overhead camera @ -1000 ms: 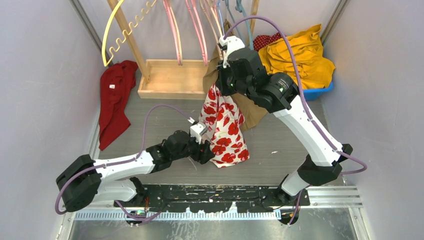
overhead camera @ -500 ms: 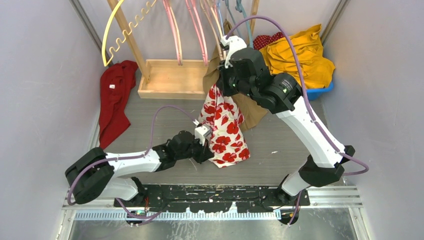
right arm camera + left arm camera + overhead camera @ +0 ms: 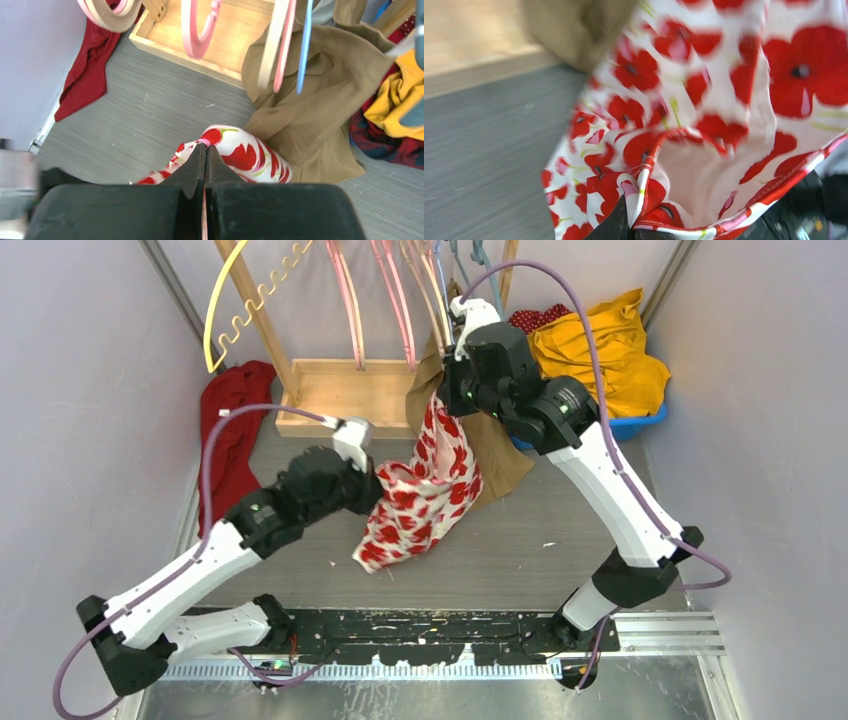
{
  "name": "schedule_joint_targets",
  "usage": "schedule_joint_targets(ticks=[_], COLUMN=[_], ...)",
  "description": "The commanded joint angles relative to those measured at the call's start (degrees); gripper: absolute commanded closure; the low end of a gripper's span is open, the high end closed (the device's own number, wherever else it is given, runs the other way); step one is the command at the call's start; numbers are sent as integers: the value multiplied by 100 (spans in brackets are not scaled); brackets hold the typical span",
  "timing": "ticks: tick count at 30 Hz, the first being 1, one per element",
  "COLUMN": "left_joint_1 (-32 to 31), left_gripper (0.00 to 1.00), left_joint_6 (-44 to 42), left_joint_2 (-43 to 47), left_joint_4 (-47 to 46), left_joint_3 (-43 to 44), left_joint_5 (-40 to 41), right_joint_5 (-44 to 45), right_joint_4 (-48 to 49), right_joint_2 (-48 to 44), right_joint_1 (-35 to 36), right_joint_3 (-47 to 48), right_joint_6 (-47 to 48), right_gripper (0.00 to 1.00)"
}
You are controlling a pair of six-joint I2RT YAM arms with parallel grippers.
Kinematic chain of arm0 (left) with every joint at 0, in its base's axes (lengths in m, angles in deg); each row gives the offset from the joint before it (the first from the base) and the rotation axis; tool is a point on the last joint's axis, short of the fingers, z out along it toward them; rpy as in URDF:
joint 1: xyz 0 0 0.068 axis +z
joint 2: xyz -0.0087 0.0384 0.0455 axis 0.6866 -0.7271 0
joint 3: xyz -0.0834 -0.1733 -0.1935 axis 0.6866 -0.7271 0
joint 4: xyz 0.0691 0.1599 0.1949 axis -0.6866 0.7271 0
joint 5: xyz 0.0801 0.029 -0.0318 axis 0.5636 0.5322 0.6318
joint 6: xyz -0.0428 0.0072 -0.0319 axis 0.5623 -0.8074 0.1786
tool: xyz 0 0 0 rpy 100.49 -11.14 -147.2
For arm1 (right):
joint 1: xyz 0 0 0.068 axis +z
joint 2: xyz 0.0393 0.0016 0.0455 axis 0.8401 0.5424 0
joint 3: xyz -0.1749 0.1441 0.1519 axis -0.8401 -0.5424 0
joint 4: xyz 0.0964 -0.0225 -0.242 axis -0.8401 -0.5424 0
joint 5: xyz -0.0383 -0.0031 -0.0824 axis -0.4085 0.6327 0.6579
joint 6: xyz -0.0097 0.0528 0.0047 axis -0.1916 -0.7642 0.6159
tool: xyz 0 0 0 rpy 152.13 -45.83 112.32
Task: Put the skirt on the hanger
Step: Flatten out the skirt at the center of the board.
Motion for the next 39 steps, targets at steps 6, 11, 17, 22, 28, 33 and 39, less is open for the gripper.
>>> schedule_joint_targets(ticks=[6,11,17,22,28,33,39], left_joint_1=[1509,2099,2563,2565,2556,2422,2186], left_gripper=[100,100,100,100,100,100,100], left_joint_6=[-286,-632,-1079,-1246,-577,6,360], left_joint_2=[-247,-419,-243,446,754,991,1084], left_joint_4=[2497,2702,2481,1933,2174,2332,2875], left_joint_3=[2131,2882,3330,2843,1400,224,239], left_joint_5=[882,1178,1433,1373,775,459,795], right_joint_5=[-317,-448,-628,-857,-1078,-1077,-1008], right_joint_4=[1193,1874,2503,3385,3968,4434,4264], right_joint_2=[951,1282,1366,680,-58,-764,-1109], right_joint_1=[-134,-228,-346,-348,-351,-341,-337], right_joint_3=[827,1024,1074,-348,-2491,-4502,-5016], right_joint_6=[52,69,100,-28,-271,-461,-398], right_gripper=[99,99,99,99,99,99,99])
